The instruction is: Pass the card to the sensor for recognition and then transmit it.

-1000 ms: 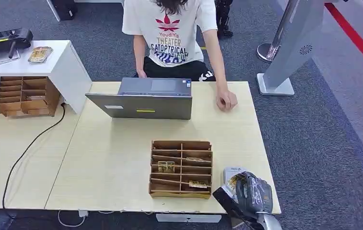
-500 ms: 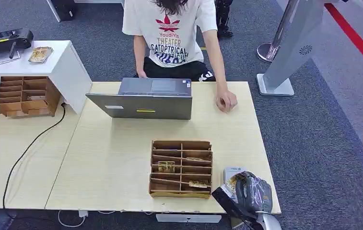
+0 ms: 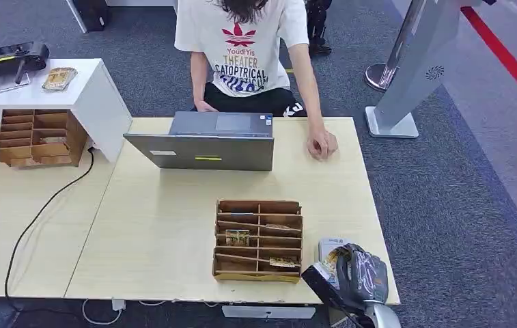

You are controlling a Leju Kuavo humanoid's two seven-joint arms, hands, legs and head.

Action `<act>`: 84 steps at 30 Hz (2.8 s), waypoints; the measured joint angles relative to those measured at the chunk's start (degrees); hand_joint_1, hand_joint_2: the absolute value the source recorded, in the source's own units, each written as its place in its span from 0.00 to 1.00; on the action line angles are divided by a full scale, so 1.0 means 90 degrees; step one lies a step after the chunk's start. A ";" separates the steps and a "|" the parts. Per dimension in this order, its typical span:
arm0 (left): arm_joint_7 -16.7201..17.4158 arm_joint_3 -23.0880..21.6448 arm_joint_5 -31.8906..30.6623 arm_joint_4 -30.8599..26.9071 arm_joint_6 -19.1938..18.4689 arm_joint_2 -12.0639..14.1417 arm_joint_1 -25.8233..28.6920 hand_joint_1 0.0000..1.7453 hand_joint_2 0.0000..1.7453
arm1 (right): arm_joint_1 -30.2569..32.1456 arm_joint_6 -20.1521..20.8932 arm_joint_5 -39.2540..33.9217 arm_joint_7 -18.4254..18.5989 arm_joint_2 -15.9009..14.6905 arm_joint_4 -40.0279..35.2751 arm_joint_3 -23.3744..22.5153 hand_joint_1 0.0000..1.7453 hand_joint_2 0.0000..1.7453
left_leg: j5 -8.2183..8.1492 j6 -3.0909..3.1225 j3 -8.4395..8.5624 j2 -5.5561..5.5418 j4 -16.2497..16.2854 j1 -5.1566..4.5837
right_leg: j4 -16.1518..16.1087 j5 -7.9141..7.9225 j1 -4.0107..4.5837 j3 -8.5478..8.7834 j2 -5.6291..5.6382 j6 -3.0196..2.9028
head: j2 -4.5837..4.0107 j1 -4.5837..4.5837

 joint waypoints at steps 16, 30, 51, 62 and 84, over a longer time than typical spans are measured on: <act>0.0000 0.0000 0.0019 0.0000 -0.0002 0.0000 0.0000 0.00 0.00 | -0.0044 0.0019 0.0036 0.0002 0.0002 0.0051 0.0000 1.00 1.00 | -0.0001 0.0001 0.0008 0.0000 0.0000 0.0000 | -0.0002 0.0000 0.0000 0.0010 0.0000 0.0000 | 0.0000 0.0000; 0.0000 0.0002 0.0039 0.0000 -0.0002 0.0000 0.0000 0.00 0.00 | -0.0061 0.0027 0.0044 0.0002 0.0017 0.0073 0.0000 1.00 1.00 | 0.0000 0.0001 0.0011 0.0000 0.0000 0.0000 | -0.0002 0.0000 0.0000 0.0012 0.0001 0.0000 | 0.0000 0.0000; 0.0002 0.0000 0.0044 0.0000 -0.0002 -0.0002 0.0000 0.00 0.00 | -0.0094 0.0051 0.0046 0.0000 0.0051 0.0121 0.0000 1.00 1.00 | 0.0000 0.0000 0.0018 0.0001 0.0000 0.0001 | -0.0003 0.0001 0.0000 0.0018 0.0002 0.0000 | 0.0000 0.0000; 0.0019 0.0000 0.0012 0.0000 -0.0002 -0.0002 0.0000 0.00 0.00 | -0.0115 0.0058 0.0046 0.0000 0.0053 0.0151 0.0000 1.00 1.00 | 0.0000 0.0000 0.0021 0.0001 0.0000 0.0000 | -0.0003 0.0001 0.0000 0.0021 0.0002 0.0001 | 0.0000 0.0000; 0.0056 -0.0024 -0.0039 0.0000 0.0000 0.0000 0.0000 0.00 0.00 | -0.0125 0.0075 0.0044 -0.0002 0.0053 0.0155 0.0000 1.00 1.00 | 0.0000 0.0000 0.0022 0.0001 0.0000 0.0001 | -0.0003 0.0001 0.0000 0.0022 0.0002 0.0001 | 0.0000 0.0000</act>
